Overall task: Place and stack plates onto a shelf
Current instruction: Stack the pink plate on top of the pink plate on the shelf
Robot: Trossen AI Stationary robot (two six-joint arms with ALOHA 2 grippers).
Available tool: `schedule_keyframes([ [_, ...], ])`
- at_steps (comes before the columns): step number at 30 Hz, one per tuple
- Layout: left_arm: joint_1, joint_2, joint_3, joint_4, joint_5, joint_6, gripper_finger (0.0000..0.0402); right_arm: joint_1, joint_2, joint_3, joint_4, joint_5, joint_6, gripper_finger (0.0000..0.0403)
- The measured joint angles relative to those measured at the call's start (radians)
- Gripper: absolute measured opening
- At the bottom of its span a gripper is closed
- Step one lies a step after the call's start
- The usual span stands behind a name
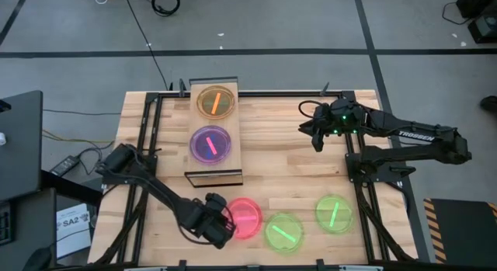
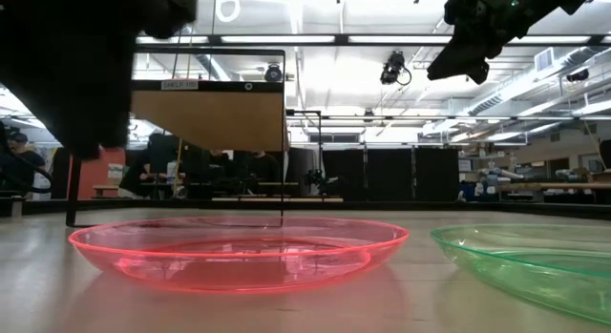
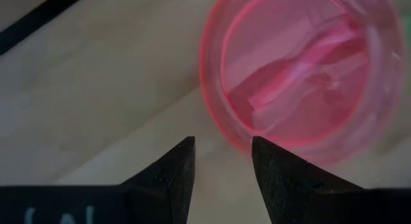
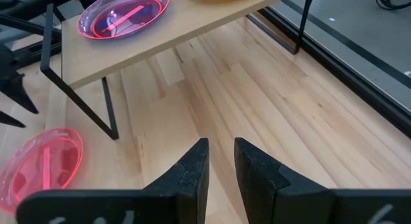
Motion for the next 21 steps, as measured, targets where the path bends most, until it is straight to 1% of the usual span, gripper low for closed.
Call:
schedule_keyframes([
  [10, 0.059, 0.037, 0.0, 0.003, 0.021, 0.009, 0.016, 0.0, 0.0, 0.0, 0.0, -0.004, 0.0, 0.008],
  [21, 0.066, 0.113, 0.0, 0.045, 0.027, 0.007, 0.016, 0.0, 0.001, 0.0, -0.002, -0.005, 0.0, 0.008],
])
